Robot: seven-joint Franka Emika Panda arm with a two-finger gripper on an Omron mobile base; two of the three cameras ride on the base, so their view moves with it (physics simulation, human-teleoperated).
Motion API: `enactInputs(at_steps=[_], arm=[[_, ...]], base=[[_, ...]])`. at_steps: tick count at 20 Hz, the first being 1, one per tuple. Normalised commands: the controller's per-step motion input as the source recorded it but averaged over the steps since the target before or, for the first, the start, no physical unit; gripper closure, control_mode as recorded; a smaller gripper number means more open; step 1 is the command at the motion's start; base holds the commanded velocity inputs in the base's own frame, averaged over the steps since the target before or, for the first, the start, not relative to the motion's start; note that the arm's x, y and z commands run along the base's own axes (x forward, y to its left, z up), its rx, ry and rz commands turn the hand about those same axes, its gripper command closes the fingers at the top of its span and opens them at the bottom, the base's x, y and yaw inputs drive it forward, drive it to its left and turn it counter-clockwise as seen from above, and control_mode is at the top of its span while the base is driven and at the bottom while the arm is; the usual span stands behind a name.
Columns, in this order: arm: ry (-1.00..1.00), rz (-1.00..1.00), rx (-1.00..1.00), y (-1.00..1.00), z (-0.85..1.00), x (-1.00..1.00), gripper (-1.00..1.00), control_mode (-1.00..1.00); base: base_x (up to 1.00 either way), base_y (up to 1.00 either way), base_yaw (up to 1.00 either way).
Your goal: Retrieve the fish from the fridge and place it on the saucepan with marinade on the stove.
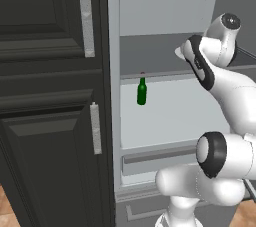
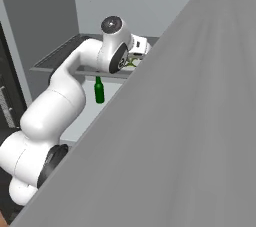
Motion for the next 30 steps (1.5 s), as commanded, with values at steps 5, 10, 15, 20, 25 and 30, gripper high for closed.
enactInputs(at_steps=[5, 10, 15, 20, 25, 30], arm=[[0.00, 0.00, 0.00, 0.00, -0.16, 0.17, -1.00, -1.00], [0.00, 0.00, 0.00, 0.00, -0.10, 0.13, -1.00, -1.00], [0.01, 0.00, 0.00, 0.00, -0.08, 0.07, 1.00, -1.00], [0.03, 0.00, 0.00, 0.00, -0.05, 0.01, 1.00, -1.00], [0.04, 0.00, 0.00, 0.00, -0.08, 0.00, 1.00, -1.00], [0.06, 0.00, 0.00, 0.00, -0.04, 0.00, 1.00, -1.00]], base=[[0.00, 0.00, 0.00], [0.00, 0.00, 0.00], [0.00, 0.00, 0.00], [0.00, 0.00, 0.00], [0.00, 0.00, 0.00], [0.00, 0.00, 0.00]])
